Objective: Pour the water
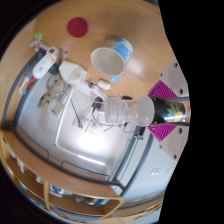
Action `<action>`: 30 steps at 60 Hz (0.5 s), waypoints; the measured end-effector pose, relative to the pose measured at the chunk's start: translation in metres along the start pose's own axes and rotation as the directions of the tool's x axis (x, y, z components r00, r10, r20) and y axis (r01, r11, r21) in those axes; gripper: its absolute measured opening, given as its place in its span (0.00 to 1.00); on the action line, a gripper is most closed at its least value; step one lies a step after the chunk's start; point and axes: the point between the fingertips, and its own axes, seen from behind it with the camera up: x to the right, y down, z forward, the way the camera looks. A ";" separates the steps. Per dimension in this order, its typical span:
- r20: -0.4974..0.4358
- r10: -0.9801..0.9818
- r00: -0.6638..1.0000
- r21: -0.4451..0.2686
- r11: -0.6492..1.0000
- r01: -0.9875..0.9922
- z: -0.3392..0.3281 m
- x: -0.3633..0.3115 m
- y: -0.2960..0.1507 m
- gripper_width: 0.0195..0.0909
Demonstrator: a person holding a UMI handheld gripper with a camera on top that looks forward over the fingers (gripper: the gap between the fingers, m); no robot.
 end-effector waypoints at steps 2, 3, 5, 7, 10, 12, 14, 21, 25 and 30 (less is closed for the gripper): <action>0.007 0.101 0.995 -0.008 0.995 -0.101 0.003 -0.002 -0.005 0.11; 0.010 0.146 0.989 -0.005 0.989 -0.146 0.004 -0.003 -0.009 0.11; 0.012 0.230 0.973 -0.004 0.973 -0.230 0.008 -0.004 -0.014 0.12; 0.013 0.313 0.950 -0.011 0.950 -0.313 0.011 -0.004 -0.018 0.11; 0.012 0.406 0.914 -0.021 0.914 -0.406 0.016 -0.003 -0.023 0.12; 0.002 0.459 0.888 -0.031 0.888 -0.459 0.017 -0.003 -0.024 0.11; -0.012 0.512 0.859 -0.048 0.857 -0.512 0.020 0.000 -0.025 0.12; -0.044 0.650 0.759 -0.084 0.754 -0.651 0.024 0.000 -0.028 0.14; -0.036 0.705 0.709 -0.074 0.705 -0.705 0.025 0.000 -0.037 0.14; -0.037 0.779 0.626 -0.076 0.623 -0.779 0.025 -0.001 -0.044 0.14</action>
